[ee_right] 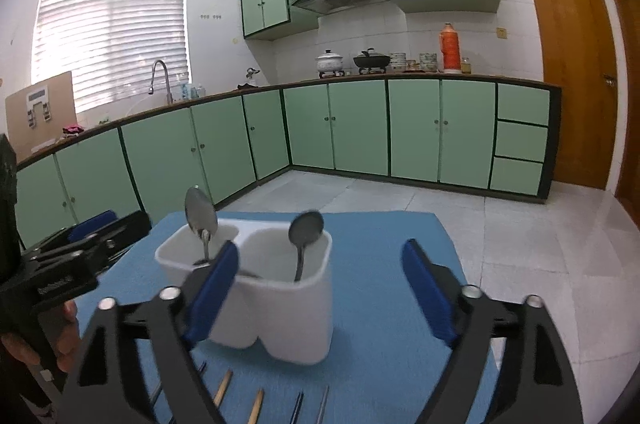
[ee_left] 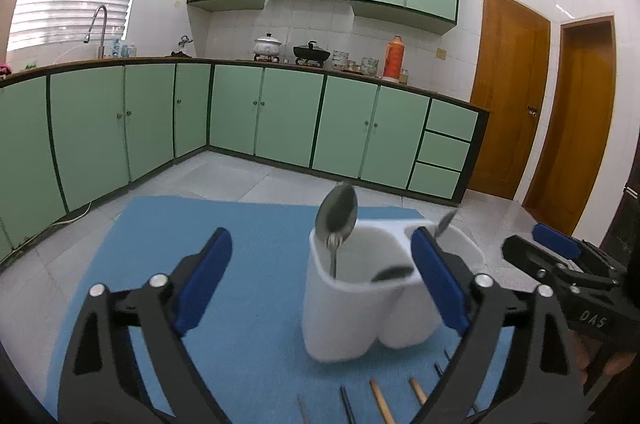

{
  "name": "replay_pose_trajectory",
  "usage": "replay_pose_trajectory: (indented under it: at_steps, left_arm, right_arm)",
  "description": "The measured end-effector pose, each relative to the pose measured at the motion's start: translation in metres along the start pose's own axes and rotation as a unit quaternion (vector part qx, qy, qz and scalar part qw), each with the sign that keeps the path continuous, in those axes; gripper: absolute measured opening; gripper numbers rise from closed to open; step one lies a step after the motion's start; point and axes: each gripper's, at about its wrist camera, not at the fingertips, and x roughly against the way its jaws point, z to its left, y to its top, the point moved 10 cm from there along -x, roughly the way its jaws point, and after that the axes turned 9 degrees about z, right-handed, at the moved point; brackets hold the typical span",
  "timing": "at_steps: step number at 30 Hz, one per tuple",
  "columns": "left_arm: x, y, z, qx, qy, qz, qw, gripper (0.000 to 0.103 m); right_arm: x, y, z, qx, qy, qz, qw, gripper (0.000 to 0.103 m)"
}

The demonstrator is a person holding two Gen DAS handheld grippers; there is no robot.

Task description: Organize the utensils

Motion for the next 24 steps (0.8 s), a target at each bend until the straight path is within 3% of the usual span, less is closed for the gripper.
replay_pose_trajectory:
  at_steps: [4, 15, 24]
  left_arm:
    - [0.019, -0.020, 0.004, 0.006, 0.005, 0.012, 0.9999, 0.094]
    - [0.067, -0.103, -0.001, -0.007, 0.014, 0.074, 0.9971, 0.095]
    - [0.108, -0.154, -0.007, -0.008, 0.030, 0.091, 0.9953, 0.095]
  right_arm:
    - [0.017, -0.017, -0.008, -0.011, -0.012, 0.002, 1.000, 0.096]
    - [0.062, -0.086, -0.014, -0.009, -0.041, 0.048, 0.998, 0.097]
    - [0.102, -0.159, -0.014, -0.027, -0.059, 0.076, 0.995, 0.097]
